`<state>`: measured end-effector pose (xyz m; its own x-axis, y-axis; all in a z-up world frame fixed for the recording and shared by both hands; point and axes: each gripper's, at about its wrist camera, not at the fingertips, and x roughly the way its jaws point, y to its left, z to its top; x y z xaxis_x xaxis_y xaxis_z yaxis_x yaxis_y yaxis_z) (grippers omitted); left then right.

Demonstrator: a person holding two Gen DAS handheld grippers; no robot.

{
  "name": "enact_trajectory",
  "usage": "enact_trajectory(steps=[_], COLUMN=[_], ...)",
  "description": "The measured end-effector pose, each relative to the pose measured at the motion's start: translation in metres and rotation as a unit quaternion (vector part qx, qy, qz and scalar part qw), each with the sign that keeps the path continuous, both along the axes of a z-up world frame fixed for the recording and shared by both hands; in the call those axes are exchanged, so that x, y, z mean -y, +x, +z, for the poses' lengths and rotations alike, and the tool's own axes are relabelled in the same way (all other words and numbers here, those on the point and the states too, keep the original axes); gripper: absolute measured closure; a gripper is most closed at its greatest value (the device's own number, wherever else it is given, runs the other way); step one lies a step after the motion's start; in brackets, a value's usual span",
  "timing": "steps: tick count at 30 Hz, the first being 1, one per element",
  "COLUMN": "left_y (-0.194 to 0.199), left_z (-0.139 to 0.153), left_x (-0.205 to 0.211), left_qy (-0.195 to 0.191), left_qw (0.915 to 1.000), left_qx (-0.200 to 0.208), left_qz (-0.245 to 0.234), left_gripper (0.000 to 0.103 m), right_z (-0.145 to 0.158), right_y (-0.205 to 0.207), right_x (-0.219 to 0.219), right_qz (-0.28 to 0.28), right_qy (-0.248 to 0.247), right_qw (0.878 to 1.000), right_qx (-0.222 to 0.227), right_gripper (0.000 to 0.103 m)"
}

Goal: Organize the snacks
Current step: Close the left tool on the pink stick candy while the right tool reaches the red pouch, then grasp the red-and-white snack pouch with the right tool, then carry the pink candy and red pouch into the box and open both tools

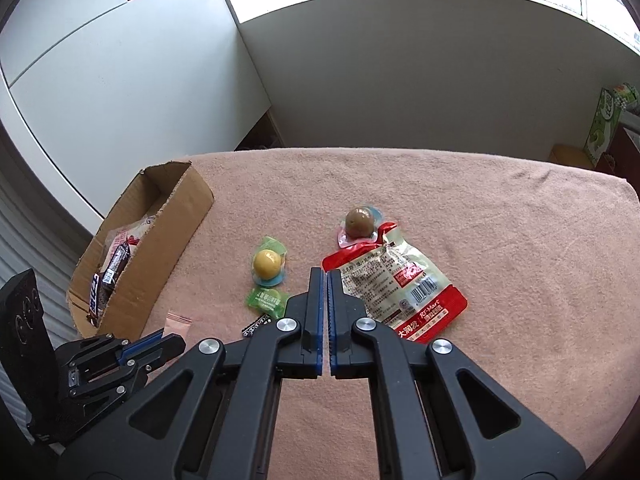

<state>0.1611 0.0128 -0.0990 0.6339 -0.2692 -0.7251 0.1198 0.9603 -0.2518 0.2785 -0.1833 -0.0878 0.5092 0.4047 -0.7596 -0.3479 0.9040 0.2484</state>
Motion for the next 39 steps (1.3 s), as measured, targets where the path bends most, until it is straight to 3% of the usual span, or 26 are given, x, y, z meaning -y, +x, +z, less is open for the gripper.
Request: enact_trajectory(steps=[1,2,3,5,11,17,22,26,30,39], left_y=[0.0,-0.001,-0.001,-0.001,0.001,0.001,0.001,0.001,-0.002,-0.011], left_z=[0.0,0.0,0.0,0.0,-0.001,0.001,0.003,0.006,0.01,0.02], left_x=[0.0,0.0,0.004,0.005,0.0,0.001,0.002,0.001,0.002,-0.001], left_qy=[0.0,0.0,-0.001,-0.003,-0.003,-0.002,-0.003,-0.005,-0.005,-0.003], left_qw=[1.0,1.0,1.0,1.0,1.0,1.0,1.0,1.0,1.0,0.9999], left_qx=[0.0,0.0,0.001,0.002,-0.001,-0.003,-0.002,0.0,0.004,0.014], left_qz=[-0.001,-0.002,-0.002,-0.001,-0.001,-0.005,-0.005,-0.004,-0.006,-0.007], left_gripper=[0.099,0.099,0.099,0.099,0.099,0.099,0.099,0.099,0.099,0.099], right_z=[-0.004,-0.008,-0.011,-0.014,-0.033,-0.057,-0.059,-0.054,-0.046,-0.036], right_y=[0.002,0.003,0.003,0.002,0.018,0.039,0.048,0.041,0.034,0.007], right_x=[-0.001,-0.003,-0.004,-0.005,-0.015,-0.015,-0.007,-0.005,0.012,0.02], right_qz=[0.009,0.014,0.016,0.035,0.086,0.093,0.097,0.105,0.089,0.076], right_qy=[-0.021,-0.044,-0.065,-0.083,-0.126,-0.163,-0.133,-0.138,-0.112,-0.105], right_qw=[1.0,0.999,0.998,0.995,0.988,0.982,0.986,0.985,0.989,0.991], right_qx=[0.003,0.008,0.017,0.039,0.013,-0.014,-0.031,-0.029,-0.037,-0.024], right_gripper=[0.097,0.078,0.041,0.01,0.01,0.01,0.005,0.019,0.035,0.04])
